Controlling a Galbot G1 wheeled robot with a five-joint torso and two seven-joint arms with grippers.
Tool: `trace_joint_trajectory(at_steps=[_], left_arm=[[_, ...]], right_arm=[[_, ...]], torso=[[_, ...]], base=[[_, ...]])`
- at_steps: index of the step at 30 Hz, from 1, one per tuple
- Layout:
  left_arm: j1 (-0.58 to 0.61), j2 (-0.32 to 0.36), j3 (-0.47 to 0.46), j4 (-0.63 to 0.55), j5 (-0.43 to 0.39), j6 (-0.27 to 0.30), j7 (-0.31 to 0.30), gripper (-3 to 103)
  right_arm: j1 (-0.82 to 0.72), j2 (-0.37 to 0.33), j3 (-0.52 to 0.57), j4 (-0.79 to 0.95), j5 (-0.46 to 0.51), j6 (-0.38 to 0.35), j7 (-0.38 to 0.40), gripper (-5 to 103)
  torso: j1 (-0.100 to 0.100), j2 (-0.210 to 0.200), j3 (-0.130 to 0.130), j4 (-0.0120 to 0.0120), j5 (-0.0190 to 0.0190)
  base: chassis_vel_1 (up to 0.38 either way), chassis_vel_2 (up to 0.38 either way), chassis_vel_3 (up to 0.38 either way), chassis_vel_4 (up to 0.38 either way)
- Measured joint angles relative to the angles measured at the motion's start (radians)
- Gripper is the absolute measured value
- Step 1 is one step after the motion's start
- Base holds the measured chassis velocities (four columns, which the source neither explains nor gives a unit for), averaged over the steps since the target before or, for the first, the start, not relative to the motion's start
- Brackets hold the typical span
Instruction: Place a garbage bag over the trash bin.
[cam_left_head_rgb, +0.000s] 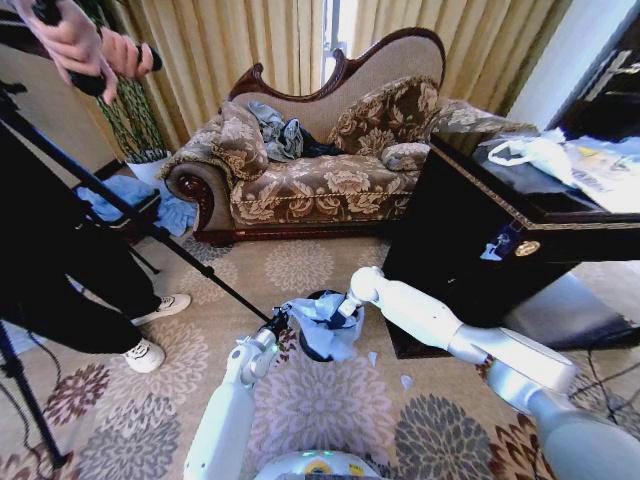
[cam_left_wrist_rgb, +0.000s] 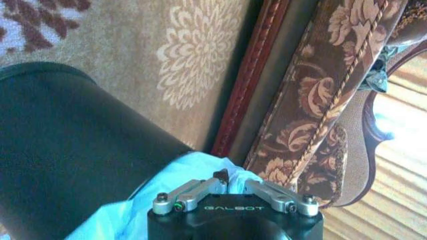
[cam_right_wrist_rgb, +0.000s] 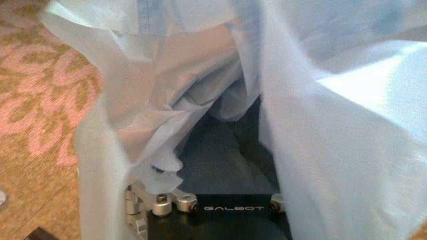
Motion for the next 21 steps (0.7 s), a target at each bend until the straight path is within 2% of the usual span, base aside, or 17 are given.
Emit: trace_joint_trajectory(at_steps=[15,21], left_arm=[[-0.005,0.022,0.020,0.000,0.009,0.000,0.004,0],[-0.010,0.035,0.028,0.000,0.016,0.000,0.010,0]], right_arm=[[0.042,-0.028,-0.006,0.024,0.042,-0.026,0.010,100],[0.054,-0.054,-0.029,0.059,0.115,-0.065,-0.003,100]], torso=[[0.000,0.000,0.000,-0.0002,0.0001],[0.000,0.000,0.000,-0.0001,0.0002]], base=[[0.000,0.000,0.000,0.000],[0.000,0.000,0.000,0.000]])
